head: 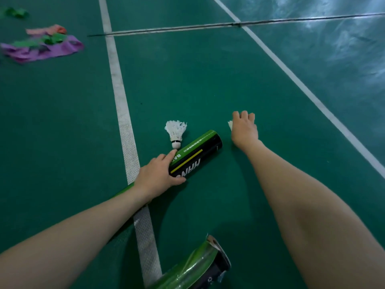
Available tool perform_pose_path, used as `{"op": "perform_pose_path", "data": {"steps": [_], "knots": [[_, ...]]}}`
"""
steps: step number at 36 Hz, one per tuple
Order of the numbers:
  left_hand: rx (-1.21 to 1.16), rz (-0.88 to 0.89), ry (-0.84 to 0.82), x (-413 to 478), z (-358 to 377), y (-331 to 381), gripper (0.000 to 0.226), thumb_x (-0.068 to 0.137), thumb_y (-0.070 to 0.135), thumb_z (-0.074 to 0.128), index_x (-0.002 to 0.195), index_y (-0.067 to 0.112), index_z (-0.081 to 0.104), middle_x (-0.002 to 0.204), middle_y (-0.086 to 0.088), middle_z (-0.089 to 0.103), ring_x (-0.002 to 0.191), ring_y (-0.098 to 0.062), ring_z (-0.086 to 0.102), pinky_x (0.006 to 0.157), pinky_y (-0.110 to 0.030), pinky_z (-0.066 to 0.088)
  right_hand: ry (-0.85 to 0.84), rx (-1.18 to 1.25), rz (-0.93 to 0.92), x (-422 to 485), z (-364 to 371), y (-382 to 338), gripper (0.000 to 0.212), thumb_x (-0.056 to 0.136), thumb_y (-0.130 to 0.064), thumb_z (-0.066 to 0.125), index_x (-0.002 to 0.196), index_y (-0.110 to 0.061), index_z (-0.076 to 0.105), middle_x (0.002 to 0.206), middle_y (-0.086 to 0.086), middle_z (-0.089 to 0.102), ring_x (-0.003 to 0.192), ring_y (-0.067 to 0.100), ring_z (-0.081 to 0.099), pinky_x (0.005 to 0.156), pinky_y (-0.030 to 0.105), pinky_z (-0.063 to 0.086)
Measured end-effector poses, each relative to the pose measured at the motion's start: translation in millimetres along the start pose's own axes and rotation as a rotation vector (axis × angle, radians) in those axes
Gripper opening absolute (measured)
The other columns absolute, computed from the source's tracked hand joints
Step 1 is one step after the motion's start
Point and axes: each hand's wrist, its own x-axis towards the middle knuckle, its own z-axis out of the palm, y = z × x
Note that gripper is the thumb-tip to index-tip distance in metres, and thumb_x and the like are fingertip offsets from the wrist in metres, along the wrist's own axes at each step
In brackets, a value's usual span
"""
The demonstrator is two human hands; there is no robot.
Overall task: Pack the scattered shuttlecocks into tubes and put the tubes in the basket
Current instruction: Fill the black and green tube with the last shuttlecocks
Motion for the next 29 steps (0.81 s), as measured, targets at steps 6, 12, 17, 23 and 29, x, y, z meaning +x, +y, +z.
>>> {"op": "perform_pose_path", "data": {"steps": [6, 12, 17, 23, 29], "knots": [[0.005, 0.0, -0.007, -0.6, -1.0, 1.8, 0.091, 0.078, 0.06, 0.065, 0.151, 0.032, 0.016, 0.126, 0.003, 0.05, 0.11, -0.019, 0.052, 0.087, -0.04, 0.05, 0.212, 0.351, 0.09, -27.2, -4.4, 14.3, 0.015, 0.099, -0.012, 0.04, 0.106, -0.004, 0.051, 0.106, 0.01, 0.052, 0.1, 0.026, 0.046, 0.073, 0.033, 0.035], [-0.016, 0.012, -0.039, -5.9, -6.0, 3.7, 0.093, 0.078, 0.061, 0.065, 0.151, 0.031, 0.017, 0.131, 0.0, 0.05, 0.114, -0.021, 0.051, 0.085, -0.035, 0.049, 0.253, 0.938, 0.378, -82.1, -15.3, 9.9, 0.021, 0.101, -0.021, 0.041, 0.111, -0.007, 0.054, 0.098, 0.0, 0.054, 0.086, 0.017, 0.049, 0.07, 0.021, 0.033], [-0.077, 0.06, -0.041, -28.9, -19.7, -4.9, 0.093, 0.075, 0.062, 0.069, 0.15, 0.033, 0.022, 0.128, 0.001, 0.054, 0.11, -0.02, 0.054, 0.087, -0.037, 0.051, 0.268, 1.016, 0.384, -122.5, -17.6, 6.4, 0.018, 0.101, -0.021, 0.041, 0.108, -0.009, 0.053, 0.091, -0.005, 0.054, 0.081, 0.012, 0.049, 0.072, 0.023, 0.034], [-0.401, 0.103, -0.041, -80.5, -40.5, -31.1, 0.078, 0.068, 0.051, 0.08, 0.134, 0.048, 0.038, 0.105, 0.019, 0.061, 0.087, -0.004, 0.062, 0.081, -0.036, 0.055, 0.358, 1.087, 0.252, -144.3, -48.6, -8.4, 0.009, 0.101, -0.021, 0.043, 0.1, -0.016, 0.05, 0.087, -0.012, 0.055, 0.078, 0.004, 0.05, 0.063, 0.012, 0.038], [-0.509, 0.145, -0.047, -107.1, -64.9, -36.9, 0.075, 0.07, 0.037, 0.083, 0.129, 0.049, 0.038, 0.103, 0.029, 0.055, 0.084, 0.008, 0.059, 0.071, -0.014, 0.047, 0.3, 1.063, 0.131, -152.7, -72.7, -47.2, 0.012, 0.102, -0.02, 0.041, 0.102, -0.015, 0.051, 0.086, -0.009, 0.054, 0.073, 0.003, 0.048, 0.061, 0.003, 0.039]]}}
